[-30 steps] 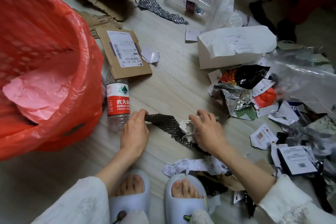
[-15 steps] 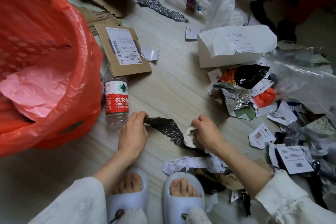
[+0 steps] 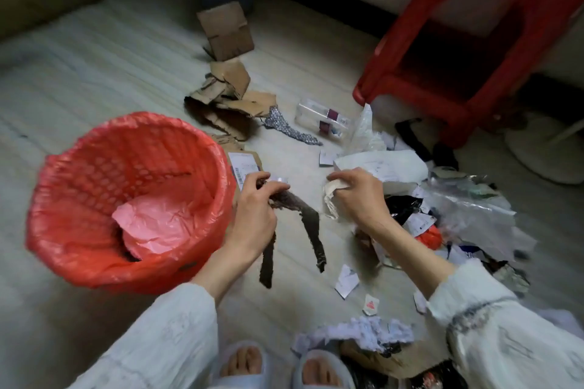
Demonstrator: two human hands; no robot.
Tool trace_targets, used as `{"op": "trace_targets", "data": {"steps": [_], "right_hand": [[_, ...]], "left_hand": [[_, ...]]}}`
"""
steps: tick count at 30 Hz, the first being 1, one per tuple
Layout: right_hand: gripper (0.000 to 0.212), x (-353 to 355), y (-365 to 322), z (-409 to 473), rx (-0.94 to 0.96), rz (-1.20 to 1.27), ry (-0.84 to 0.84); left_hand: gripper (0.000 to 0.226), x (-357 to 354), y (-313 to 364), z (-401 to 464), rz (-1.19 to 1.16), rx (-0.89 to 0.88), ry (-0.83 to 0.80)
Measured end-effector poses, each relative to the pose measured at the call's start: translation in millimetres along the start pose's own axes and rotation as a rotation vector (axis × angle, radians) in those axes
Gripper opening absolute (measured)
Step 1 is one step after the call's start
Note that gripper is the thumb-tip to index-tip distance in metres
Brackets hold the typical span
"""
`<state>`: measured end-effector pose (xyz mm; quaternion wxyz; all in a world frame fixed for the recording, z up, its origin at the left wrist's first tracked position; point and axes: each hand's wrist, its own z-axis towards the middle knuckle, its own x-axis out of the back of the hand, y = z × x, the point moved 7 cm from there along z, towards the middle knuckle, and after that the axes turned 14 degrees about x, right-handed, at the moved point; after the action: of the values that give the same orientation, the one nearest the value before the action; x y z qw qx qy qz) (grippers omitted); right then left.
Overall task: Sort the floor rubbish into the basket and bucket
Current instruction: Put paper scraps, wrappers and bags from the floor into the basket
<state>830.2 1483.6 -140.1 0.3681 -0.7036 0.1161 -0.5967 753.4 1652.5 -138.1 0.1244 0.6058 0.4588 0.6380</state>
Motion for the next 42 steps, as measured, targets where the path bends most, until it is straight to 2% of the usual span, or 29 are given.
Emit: {"op": "trace_targets", "data": {"steps": [3,5,9,15,20,22,25,27,29,35,39,42], "right_hand": [[0.033,20.8,-60.4,12.6,0.072,0.115,0.053],[0.034,24.1,-92.0,22.7,0.084,0.19,0.064],[0.032,0.4,-162.7,30.7,0.104,0.345,0.008],[0.025,-64.9,-210.3,35.0,0.079,0.393,-0.117],[0.029,-99.9,-213.5,41.0,0.086,0.354,-0.214],[0.046,-112.2,-207.0,44.3,0.081,0.338,-0.276],[0.068,-122.1,-192.3,41.8,0.026,0.413,-0.351],[0.069,-128.4,-182.5,40.7,-0.015,0.488,-0.385],[0.064,-131.3,-173.7,41.0,-0.046,0.497,-0.389],[0.044,-118.1,-169.9,41.6,-0.031,0.407,-0.386],[0.021,-74.6,-181.6,23.8,-0.001,0.346,-0.39],[0.016,-31.6,-172.9,-0.4,0.008,0.239,-0.351]], "left_hand": [[0.05,66.4,30.4,-4.1,-0.042,-0.141,0.15],[0.051,102.0,35.7,-2.6,-0.03,-0.165,0.242],[0.049,178.3,18.8,-7.6,0.067,-0.114,0.435],[0.041,234.2,-33.0,-10.8,0.261,0.093,0.514],[0.055,216.1,-71.5,5.1,0.364,0.146,0.424],[0.065,193.5,-82.8,17.0,0.386,0.114,0.341],[0.089,151.6,-102.7,31.8,0.426,0.136,0.075],[0.095,128.7,-114.9,34.6,0.392,0.212,-0.124],[0.09,115.8,-120.6,34.6,0.352,0.233,-0.213],[0.059,130.7,-95.9,32.4,0.23,0.117,-0.064],[0.045,144.1,-44.7,19.2,0.196,-0.065,-0.001],[0.041,142.9,2.0,2.8,0.163,-0.205,-0.001]]}}
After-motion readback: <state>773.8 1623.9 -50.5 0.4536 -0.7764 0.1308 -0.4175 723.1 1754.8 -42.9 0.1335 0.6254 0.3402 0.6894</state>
